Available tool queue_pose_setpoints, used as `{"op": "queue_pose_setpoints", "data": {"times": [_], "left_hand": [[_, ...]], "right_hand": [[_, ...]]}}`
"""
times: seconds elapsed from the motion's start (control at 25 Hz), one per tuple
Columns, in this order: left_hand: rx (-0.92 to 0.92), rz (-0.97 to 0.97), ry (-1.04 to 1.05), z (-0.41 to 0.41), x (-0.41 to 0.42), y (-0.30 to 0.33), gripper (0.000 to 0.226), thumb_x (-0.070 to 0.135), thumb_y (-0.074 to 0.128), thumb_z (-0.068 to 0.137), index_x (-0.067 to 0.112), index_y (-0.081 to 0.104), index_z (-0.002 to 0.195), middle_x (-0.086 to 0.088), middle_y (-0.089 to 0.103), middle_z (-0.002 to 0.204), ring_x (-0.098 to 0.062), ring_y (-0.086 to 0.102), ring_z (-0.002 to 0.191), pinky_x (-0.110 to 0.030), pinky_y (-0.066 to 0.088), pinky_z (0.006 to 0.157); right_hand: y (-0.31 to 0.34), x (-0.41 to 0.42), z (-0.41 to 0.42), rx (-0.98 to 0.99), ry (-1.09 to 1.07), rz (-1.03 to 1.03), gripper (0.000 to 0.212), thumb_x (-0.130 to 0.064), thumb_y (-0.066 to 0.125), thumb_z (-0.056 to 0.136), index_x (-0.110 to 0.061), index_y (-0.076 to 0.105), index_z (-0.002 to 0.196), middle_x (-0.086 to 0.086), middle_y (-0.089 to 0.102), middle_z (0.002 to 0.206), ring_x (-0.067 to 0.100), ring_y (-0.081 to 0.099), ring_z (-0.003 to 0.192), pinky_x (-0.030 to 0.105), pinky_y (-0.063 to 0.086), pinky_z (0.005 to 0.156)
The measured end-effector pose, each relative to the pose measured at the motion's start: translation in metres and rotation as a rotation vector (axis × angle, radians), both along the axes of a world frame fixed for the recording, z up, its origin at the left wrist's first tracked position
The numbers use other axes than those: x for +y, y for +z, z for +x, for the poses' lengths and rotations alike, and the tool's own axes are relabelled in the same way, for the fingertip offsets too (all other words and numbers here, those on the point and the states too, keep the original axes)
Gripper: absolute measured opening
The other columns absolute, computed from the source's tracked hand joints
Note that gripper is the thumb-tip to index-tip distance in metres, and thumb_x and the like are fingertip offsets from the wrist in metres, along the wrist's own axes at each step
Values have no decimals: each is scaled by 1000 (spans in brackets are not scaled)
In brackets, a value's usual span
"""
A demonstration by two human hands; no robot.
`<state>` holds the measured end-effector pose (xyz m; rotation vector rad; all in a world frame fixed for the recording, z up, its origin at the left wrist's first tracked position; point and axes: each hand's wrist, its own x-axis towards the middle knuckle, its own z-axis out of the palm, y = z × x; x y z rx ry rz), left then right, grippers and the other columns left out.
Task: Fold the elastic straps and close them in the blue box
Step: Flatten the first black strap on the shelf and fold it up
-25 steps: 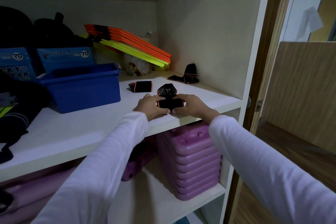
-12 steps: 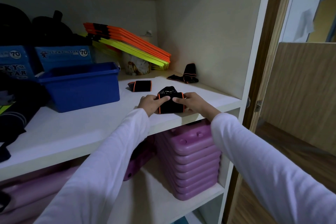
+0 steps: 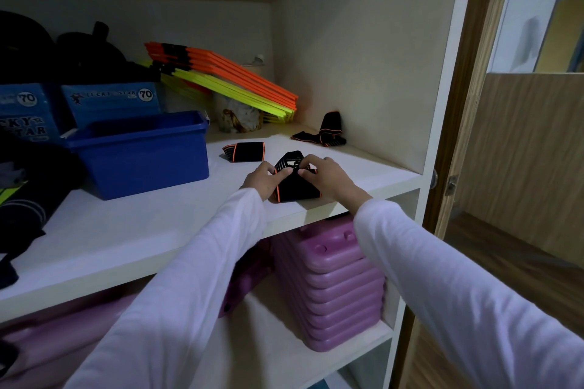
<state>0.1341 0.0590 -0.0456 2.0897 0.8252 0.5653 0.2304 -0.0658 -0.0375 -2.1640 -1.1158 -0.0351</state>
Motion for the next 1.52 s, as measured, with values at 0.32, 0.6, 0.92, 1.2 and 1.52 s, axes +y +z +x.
{"op": "queue_pose_setpoints", "data": {"times": [0.32, 0.6, 0.92, 1.2, 1.52], "left_hand": [[52, 157, 41, 0, -6, -2, 41, 59, 45, 88, 19, 41, 97, -14, 62, 106, -31, 60, 91, -36, 47, 82], [211, 269, -76, -11, -2, -5, 69, 71, 51, 75, 17, 63, 116, -6, 66, 108, -27, 60, 109, -39, 49, 96], [-3, -322, -242, -28, 2, 5, 71, 17, 82, 64, -5, 52, 124, -20, 62, 123, -28, 62, 109, -39, 48, 103], [-122, -419, -260, -32, -5, 6, 57, -9, 69, 76, 3, 40, 123, -11, 57, 104, -18, 61, 89, -28, 55, 77], [-266, -590, -311, -62, 2, 11, 37, 20, 70, 81, 8, 59, 115, -13, 63, 114, -26, 58, 113, -38, 49, 97]], "right_hand": [[-2, -5, -9, -325, 93, -2, 27, -19, 49, 95, -8, 59, 117, 16, 59, 114, 35, 56, 106, 39, 46, 83], [-3, -18, -7, -103, 180, -159, 67, -31, 68, 80, -19, 40, 140, 6, 49, 134, 25, 49, 122, 30, 40, 96], [9, -14, -4, 317, 194, 61, 27, -18, 66, 81, -14, 67, 107, 2, 61, 101, 16, 56, 96, 23, 44, 79], [14, -11, -19, 563, 298, 94, 10, -27, 60, 68, -18, 58, 70, 1, 56, 78, 18, 51, 82, 23, 39, 73], [17, 7, -43, 646, 352, 156, 16, -20, 51, 89, -19, 54, 73, -1, 55, 73, 12, 53, 70, 23, 41, 65]]}}
